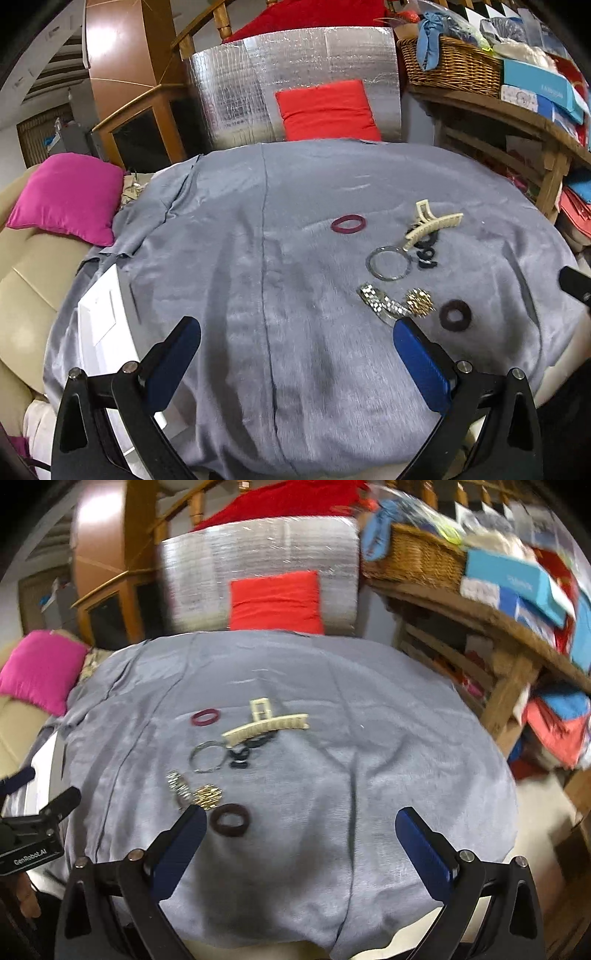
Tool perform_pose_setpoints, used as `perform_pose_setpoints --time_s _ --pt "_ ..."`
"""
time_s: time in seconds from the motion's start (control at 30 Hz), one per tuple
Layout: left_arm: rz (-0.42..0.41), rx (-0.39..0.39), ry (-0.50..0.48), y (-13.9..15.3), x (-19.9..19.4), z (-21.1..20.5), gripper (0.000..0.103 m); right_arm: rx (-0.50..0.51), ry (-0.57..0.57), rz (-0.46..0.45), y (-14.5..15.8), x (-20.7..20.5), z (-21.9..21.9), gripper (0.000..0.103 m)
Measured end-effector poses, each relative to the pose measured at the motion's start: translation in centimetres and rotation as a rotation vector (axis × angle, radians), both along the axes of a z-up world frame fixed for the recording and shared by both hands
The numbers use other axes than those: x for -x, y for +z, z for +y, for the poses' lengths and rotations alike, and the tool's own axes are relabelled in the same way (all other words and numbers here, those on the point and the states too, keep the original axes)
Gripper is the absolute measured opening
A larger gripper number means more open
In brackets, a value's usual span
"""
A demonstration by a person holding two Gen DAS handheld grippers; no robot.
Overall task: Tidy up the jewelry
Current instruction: 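Move both tools toward the jewelry, right tool reaching for the cream claw clip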
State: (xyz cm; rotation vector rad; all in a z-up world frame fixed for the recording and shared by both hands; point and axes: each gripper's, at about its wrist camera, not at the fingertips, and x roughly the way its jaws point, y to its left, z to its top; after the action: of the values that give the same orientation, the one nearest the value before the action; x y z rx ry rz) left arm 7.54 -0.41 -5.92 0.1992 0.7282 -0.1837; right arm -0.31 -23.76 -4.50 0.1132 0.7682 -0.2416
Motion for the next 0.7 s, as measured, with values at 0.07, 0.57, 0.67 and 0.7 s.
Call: perform_pose_setpoints --time_s 0.07,0.57,0.67,0.7 --pt "-0.012 -0.001 0.0 -0.5 -1.1 -0.4 0.103 -0.046 -0.009 0.011 -0.5 -1.0 -1.4 0.103" --pt "0.076 0.117 -0.105 -4.1 -7.0 -1.7 0.103 -0.538 0.077 -0.019 -4.7 -11.4 -6.0 0.103" --pt "0.111 0.098 -0.155 -4.9 -7.5 -3.3 0.095 -0.682 0.045 0.011 -6.7 -14.0 -7.3 0.094" --pt "0.126 0.096 -0.167 -5.2 -7.8 -3.6 0.089 -0.721 0.037 0.021 -7.4 -14.8 -7.6 0.092"
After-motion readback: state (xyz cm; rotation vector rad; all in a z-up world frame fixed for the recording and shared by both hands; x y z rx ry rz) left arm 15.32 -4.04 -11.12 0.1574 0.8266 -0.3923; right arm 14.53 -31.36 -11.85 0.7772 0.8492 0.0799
